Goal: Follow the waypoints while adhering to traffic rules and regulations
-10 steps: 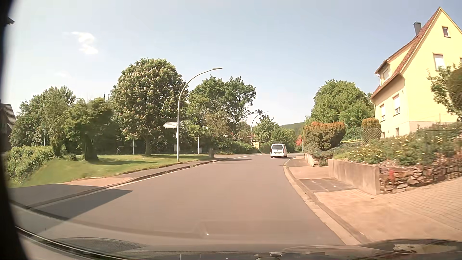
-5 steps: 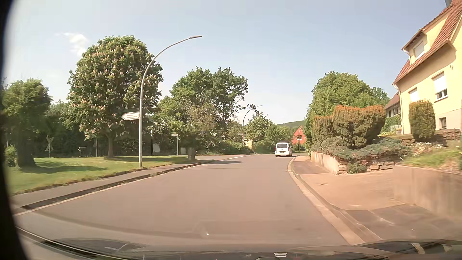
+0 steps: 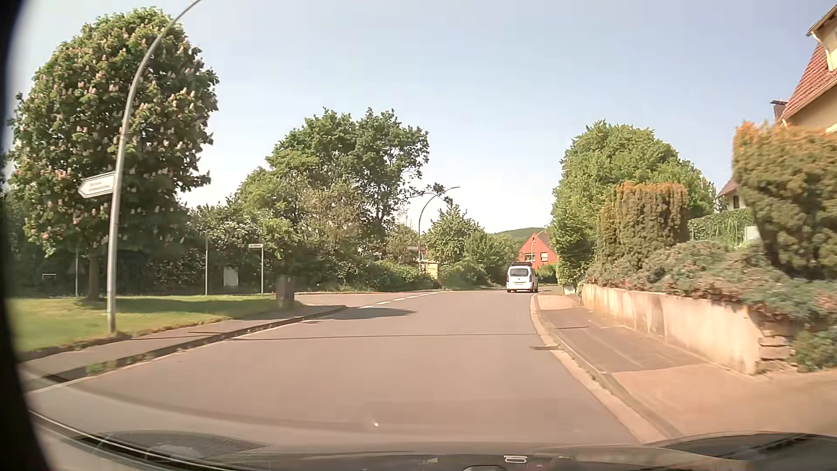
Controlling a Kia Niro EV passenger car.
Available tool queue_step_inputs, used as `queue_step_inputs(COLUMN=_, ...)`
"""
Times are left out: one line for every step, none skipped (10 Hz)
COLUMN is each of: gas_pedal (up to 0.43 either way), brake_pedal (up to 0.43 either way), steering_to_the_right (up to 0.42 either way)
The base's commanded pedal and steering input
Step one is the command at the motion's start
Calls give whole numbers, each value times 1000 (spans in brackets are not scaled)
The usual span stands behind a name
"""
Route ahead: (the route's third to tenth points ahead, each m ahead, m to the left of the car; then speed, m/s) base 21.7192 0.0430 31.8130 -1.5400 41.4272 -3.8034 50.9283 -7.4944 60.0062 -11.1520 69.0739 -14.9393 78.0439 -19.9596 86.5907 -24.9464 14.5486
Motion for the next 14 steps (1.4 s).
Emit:
queue_step_inputs(gas_pedal=138, brake_pedal=0, steering_to_the_right=28)
queue_step_inputs(gas_pedal=138, brake_pedal=0, steering_to_the_right=28)
queue_step_inputs(gas_pedal=138, brake_pedal=0, steering_to_the_right=28)
queue_step_inputs(gas_pedal=138, brake_pedal=0, steering_to_the_right=28)
queue_step_inputs(gas_pedal=138, brake_pedal=0, steering_to_the_right=28)
queue_step_inputs(gas_pedal=138, brake_pedal=0, steering_to_the_right=28)
queue_step_inputs(gas_pedal=138, brake_pedal=0, steering_to_the_right=28)
queue_step_inputs(gas_pedal=138, brake_pedal=0, steering_to_the_right=28)
queue_step_inputs(gas_pedal=138, brake_pedal=0, steering_to_the_right=28)
queue_step_inputs(gas_pedal=150, brake_pedal=0, steering_to_the_right=29)
queue_step_inputs(gas_pedal=150, brake_pedal=0, steering_to_the_right=31)
queue_step_inputs(gas_pedal=150, brake_pedal=0, steering_to_the_right=34)
queue_step_inputs(gas_pedal=157, brake_pedal=0, steering_to_the_right=35)
queue_step_inputs(gas_pedal=157, brake_pedal=0, steering_to_the_right=35)
